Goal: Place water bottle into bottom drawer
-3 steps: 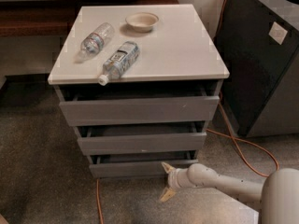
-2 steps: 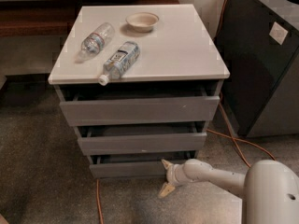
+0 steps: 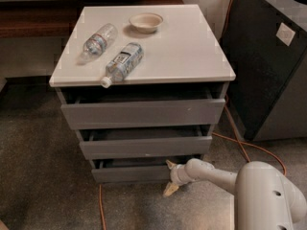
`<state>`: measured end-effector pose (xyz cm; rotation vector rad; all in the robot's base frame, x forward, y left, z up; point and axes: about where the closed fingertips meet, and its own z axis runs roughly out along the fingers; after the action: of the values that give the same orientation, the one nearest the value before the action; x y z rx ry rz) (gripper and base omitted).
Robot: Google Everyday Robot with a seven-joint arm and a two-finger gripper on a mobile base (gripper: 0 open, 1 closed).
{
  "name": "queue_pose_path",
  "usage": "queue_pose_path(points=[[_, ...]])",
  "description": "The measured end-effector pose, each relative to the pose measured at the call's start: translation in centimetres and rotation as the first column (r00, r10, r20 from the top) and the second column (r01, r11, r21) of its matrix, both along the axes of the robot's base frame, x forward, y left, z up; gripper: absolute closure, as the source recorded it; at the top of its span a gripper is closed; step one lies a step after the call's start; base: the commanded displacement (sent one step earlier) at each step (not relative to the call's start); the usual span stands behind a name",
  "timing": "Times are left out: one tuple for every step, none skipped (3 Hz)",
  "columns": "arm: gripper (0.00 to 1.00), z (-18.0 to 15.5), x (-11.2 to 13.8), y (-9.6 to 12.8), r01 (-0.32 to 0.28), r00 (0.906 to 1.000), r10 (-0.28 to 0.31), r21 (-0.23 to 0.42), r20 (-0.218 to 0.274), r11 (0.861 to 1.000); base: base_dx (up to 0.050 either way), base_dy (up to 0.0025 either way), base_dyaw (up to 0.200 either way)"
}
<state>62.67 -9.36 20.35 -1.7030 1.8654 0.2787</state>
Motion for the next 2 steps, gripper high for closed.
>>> queue_pose_path(points=[[0.00,-1.0,1.3,0.0,-0.001,0.9998,0.001,0.002,0.019,1.000,0.000,0.00000,0.000],[0.13,-1.7,2.5,-0.1,0.003,0.9995,-0.002,-0.005,0.031,1.000,0.000,0.00000,0.000]])
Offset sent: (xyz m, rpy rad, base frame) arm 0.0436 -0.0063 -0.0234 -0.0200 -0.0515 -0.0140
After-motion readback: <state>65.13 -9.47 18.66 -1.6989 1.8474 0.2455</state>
